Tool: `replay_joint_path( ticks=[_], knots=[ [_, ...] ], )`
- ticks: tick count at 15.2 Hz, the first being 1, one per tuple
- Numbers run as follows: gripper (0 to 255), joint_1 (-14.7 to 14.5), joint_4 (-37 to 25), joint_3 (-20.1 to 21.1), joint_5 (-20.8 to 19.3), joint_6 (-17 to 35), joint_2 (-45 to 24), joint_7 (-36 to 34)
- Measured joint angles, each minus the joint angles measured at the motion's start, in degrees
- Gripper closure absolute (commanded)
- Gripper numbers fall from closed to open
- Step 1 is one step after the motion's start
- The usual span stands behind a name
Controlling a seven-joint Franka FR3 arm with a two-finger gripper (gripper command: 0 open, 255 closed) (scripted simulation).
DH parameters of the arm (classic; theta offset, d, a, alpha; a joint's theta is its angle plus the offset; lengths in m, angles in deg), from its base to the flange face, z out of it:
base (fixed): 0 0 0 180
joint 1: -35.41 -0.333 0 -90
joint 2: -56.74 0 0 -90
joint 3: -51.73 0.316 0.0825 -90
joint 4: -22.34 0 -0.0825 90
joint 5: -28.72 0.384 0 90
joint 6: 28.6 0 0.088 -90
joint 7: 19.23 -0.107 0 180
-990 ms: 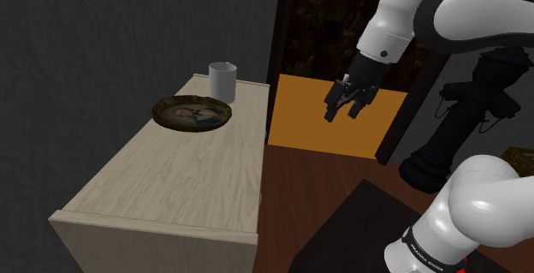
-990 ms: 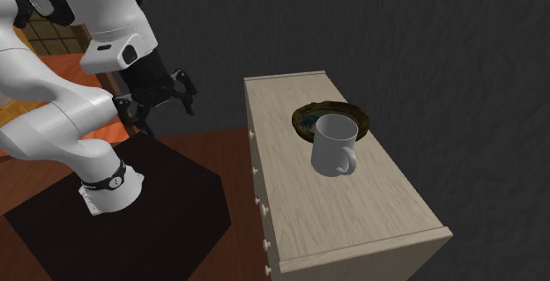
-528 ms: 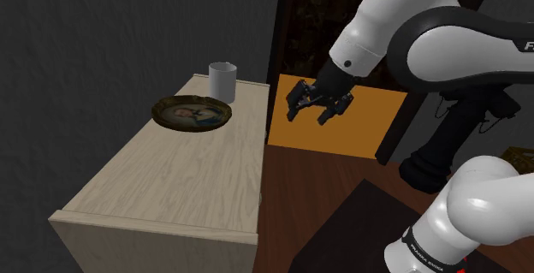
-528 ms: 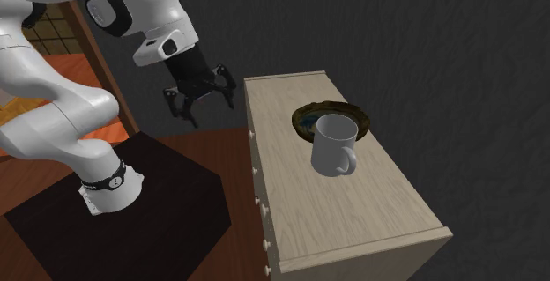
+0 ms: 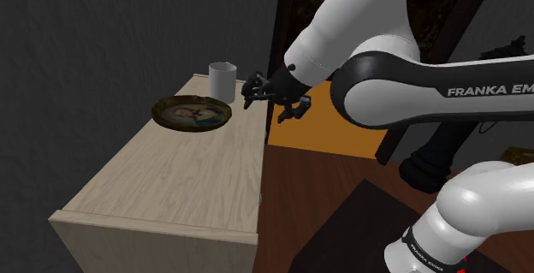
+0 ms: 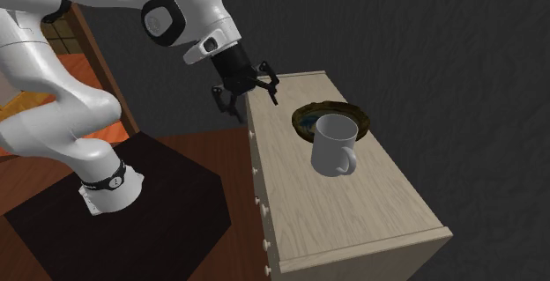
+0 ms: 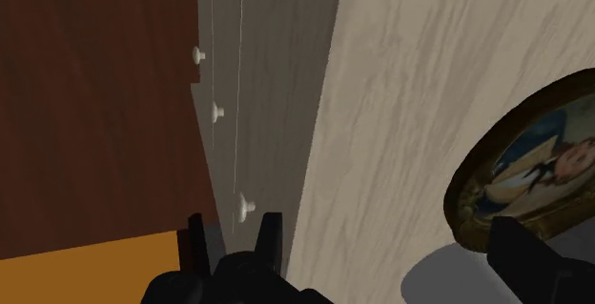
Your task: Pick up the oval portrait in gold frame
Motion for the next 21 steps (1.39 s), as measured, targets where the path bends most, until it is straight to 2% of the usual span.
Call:
replay_joint_path(
  ticks=[2,6,8,14,15,21],
  knots=[
    [0,5.2,-2.8,5.4,-1.9,2.6,-1.3,-6.4],
    [0,18.3,-9.7,17.3,-6.3,6.2,-3.3,-18.6],
    [0,20.5,-10.1,19.6,-6.8,7.4,-3.3,-20.7],
    [0,22.9,-7.6,23.3,-7.0,11.5,-3.7,-22.7],
    [255,23.0,-7.4,23.5,-7.0,11.8,-3.7,-22.8],
    [255,23.1,-7.1,23.8,-7.0,12.1,-3.7,-22.9]
  ],
)
